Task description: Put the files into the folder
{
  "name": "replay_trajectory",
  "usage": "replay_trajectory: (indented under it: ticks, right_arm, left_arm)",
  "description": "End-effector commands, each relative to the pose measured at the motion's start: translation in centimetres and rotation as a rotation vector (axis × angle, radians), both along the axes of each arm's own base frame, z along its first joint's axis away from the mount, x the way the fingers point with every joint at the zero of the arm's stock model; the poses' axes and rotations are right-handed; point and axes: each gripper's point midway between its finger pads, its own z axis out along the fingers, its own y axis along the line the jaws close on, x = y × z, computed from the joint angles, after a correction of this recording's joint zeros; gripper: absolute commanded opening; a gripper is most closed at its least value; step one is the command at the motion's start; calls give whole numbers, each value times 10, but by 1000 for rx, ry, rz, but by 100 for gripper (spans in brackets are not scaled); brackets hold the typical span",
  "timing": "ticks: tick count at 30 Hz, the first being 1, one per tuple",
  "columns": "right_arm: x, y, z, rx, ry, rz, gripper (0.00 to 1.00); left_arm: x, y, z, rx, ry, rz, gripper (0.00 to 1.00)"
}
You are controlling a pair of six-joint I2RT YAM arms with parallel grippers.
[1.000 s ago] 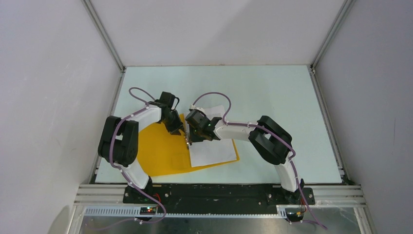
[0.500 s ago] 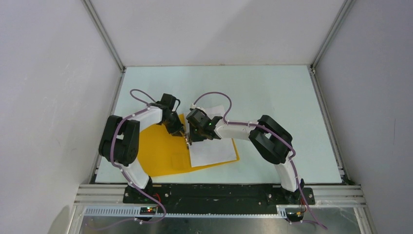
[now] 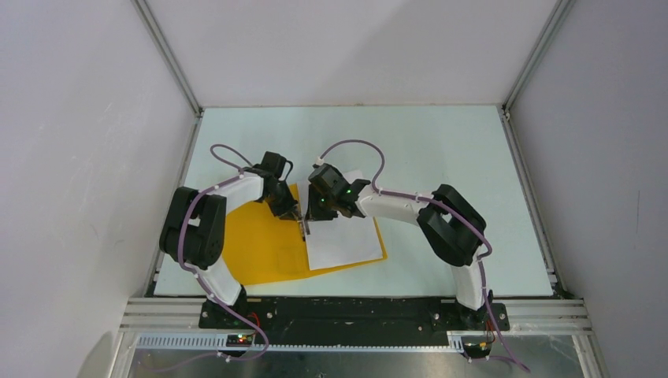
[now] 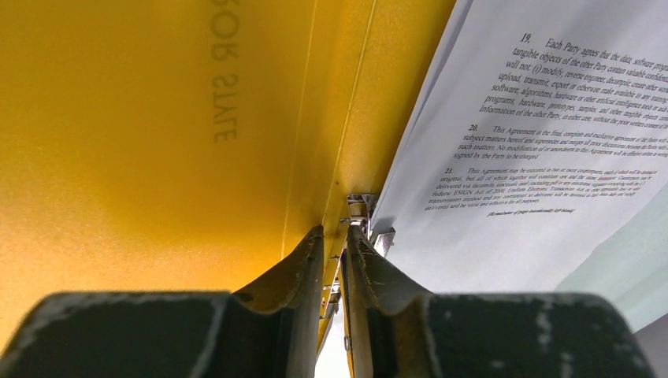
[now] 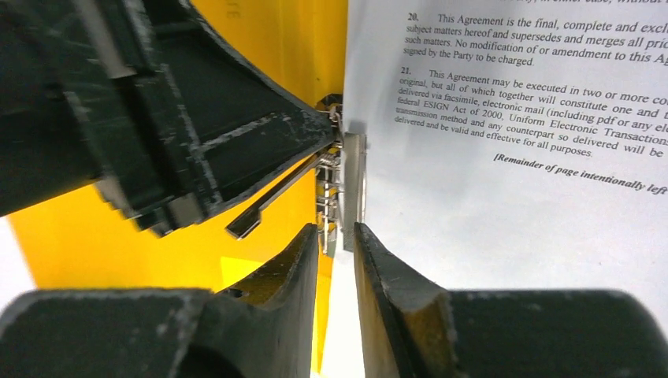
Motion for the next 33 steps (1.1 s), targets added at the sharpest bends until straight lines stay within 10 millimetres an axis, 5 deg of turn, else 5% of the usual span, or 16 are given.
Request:
replay_trajectory:
  ticks: [1, 11, 24, 33]
  right_arm:
    - [2, 4, 45, 86, -35, -9, 28]
    - [5, 6, 53, 93, -52, -13, 28]
    - [8, 4, 53, 86, -56, -18, 28]
    - [10, 10, 59, 93, -67, -18, 28]
  left_arm:
    - [-8, 17, -7, 91, 11, 19, 23]
    - [7, 11, 25, 64, -72, -15, 35]
    - [7, 6, 50, 29, -123, -49, 35]
    - [-4, 1, 44, 0, -90, -58, 29]
